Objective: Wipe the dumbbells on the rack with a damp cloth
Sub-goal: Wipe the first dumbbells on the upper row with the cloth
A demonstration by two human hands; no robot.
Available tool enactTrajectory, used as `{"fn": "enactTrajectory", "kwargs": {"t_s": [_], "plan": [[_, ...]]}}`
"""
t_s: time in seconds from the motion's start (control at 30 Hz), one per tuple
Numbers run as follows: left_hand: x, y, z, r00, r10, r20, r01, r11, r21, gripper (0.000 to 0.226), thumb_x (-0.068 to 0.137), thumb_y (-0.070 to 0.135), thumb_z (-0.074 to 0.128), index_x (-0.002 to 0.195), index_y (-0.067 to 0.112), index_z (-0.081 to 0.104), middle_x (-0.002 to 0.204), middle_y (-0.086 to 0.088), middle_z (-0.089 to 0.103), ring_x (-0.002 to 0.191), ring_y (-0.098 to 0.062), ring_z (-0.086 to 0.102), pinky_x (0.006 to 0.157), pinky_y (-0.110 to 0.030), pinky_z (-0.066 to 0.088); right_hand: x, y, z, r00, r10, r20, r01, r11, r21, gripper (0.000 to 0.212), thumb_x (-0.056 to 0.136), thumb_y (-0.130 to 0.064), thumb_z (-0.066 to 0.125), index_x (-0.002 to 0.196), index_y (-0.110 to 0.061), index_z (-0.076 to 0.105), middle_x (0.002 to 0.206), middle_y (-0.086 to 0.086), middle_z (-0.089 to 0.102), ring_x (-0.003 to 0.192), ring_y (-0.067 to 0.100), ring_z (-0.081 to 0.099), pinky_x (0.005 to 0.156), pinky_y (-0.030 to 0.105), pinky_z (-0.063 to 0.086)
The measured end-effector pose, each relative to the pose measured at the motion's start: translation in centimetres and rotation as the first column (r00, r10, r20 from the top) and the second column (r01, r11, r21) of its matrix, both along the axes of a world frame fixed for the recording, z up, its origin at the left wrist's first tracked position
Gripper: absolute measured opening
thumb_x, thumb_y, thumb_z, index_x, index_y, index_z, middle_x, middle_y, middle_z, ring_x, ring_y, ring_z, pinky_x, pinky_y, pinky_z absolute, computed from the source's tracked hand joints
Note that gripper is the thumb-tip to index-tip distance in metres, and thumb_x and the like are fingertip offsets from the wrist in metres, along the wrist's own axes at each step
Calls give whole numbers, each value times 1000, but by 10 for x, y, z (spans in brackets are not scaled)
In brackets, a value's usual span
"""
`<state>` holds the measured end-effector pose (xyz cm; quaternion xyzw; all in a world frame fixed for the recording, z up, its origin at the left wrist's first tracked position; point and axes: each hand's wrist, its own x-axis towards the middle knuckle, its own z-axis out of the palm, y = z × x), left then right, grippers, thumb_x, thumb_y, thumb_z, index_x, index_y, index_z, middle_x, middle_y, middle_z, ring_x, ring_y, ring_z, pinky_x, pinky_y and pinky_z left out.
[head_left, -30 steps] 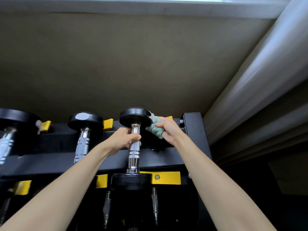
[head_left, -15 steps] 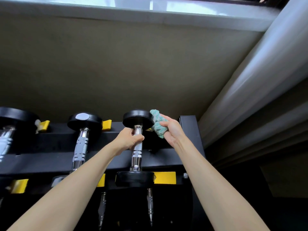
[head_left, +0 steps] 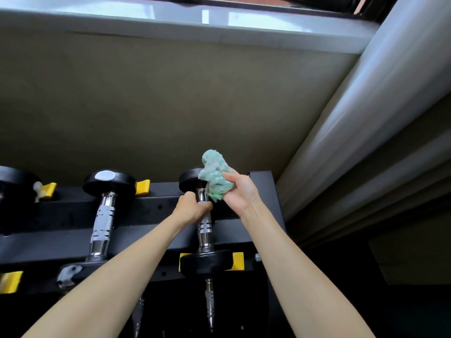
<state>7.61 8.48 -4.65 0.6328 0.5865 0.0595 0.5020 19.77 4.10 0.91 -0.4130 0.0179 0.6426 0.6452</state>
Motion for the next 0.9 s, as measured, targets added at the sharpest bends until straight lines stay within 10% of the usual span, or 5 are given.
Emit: {"fn": "enactTrajectory", "kwargs": {"t_s": [0.33, 0.77, 0.83, 0.9], "plan": [[21, -3, 7, 978, -90, -191, 102, 993, 52, 38, 77, 21, 66, 59, 12, 33, 66, -6, 45, 62, -23, 46, 55, -27, 40, 41, -33, -14, 970, -158, -187, 138, 984, -117, 36, 98, -8, 26, 126, 0, 47, 128, 25, 51, 125, 35, 46, 104, 44, 35], [-2, -9, 27, 981, -163, -107, 165, 986, 6, 14, 90, 23, 58, 86, 10, 52, 76, -7, 58, 66, -21, 57, 67, -35, 55, 19, -54, 6, 991, -53, -123, 57, 998, 30, 51, 68, -7, 37, 115, -5, 56, 111, 20, 63, 97, 33, 63, 85, 43, 52], [-7, -6, 39, 1000, -15, 26, 10, 988, 152, 14, 90, 13, 50, 98, 8, 60, 90, -10, 64, 77, -25, 60, 78, -38, 54, 15, -60, 9, 996, 22, -86, -15, 997, 82, 55, 65, -4, 34, 114, -7, 58, 106, 17, 68, 89, 31, 69, 80, 43, 55], [-10, -10, 64, 921, 128, 367, -133, 991, -12, 22, 95, 11, 44, 110, 8, 60, 96, -11, 63, 79, -22, 60, 76, -35, 54, 9, -66, 14, 994, 88, -64, -80, 990, 115, 57, 64, 0, 32, 114, -7, 59, 105, 16, 69, 88, 30, 70, 79, 43, 56]]}}
